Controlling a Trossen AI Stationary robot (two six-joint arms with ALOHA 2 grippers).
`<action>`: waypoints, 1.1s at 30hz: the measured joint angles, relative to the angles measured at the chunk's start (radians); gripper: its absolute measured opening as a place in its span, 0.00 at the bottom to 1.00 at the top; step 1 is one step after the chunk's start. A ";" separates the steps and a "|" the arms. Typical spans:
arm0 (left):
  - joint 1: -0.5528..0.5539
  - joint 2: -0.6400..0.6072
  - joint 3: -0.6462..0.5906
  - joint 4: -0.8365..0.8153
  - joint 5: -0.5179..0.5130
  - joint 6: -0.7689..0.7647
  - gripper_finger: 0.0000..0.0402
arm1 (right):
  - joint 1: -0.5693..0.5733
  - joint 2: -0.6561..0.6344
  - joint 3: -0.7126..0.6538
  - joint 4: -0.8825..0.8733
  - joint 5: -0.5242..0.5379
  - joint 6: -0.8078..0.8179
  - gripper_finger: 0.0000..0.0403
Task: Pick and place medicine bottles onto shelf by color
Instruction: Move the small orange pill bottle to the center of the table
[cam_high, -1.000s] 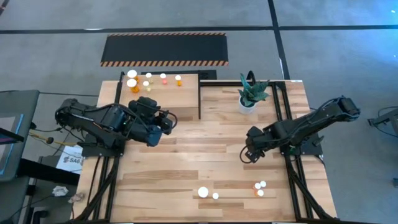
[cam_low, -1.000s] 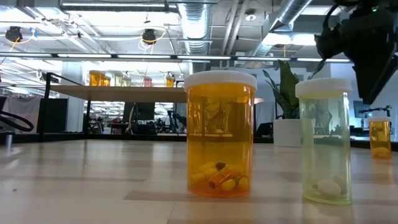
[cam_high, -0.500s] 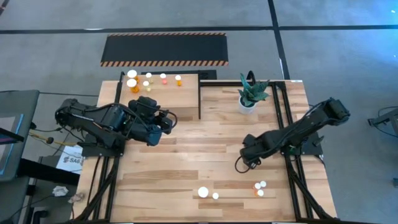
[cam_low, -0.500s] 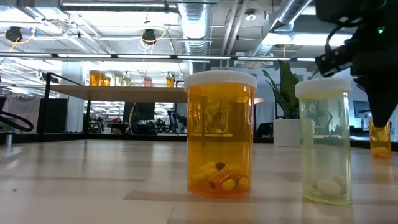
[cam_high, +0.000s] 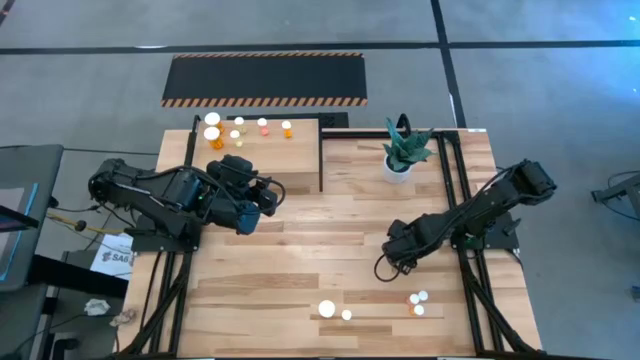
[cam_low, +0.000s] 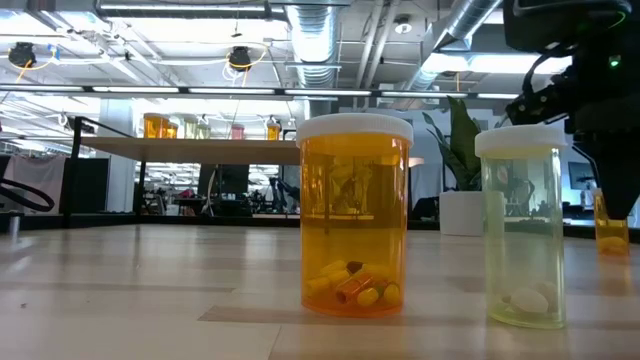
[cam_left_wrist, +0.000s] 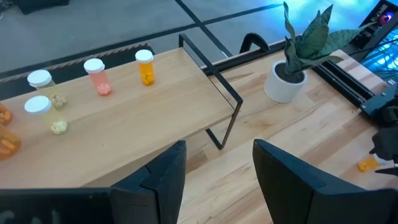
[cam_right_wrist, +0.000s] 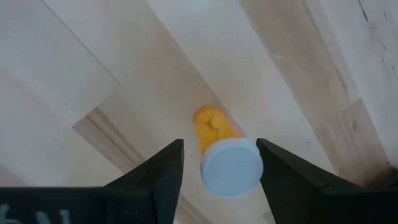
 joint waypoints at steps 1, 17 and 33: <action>0.000 0.000 0.000 0.000 0.000 0.000 0.43 | 0.000 -0.002 0.000 0.000 0.000 -0.001 0.53; 0.000 0.000 0.000 -0.001 0.001 0.000 0.43 | 0.000 -0.003 0.004 0.019 -0.019 -0.019 0.30; 0.000 0.000 0.000 -0.003 0.002 0.001 0.43 | -0.127 -0.003 0.267 -0.032 -0.018 -0.319 0.32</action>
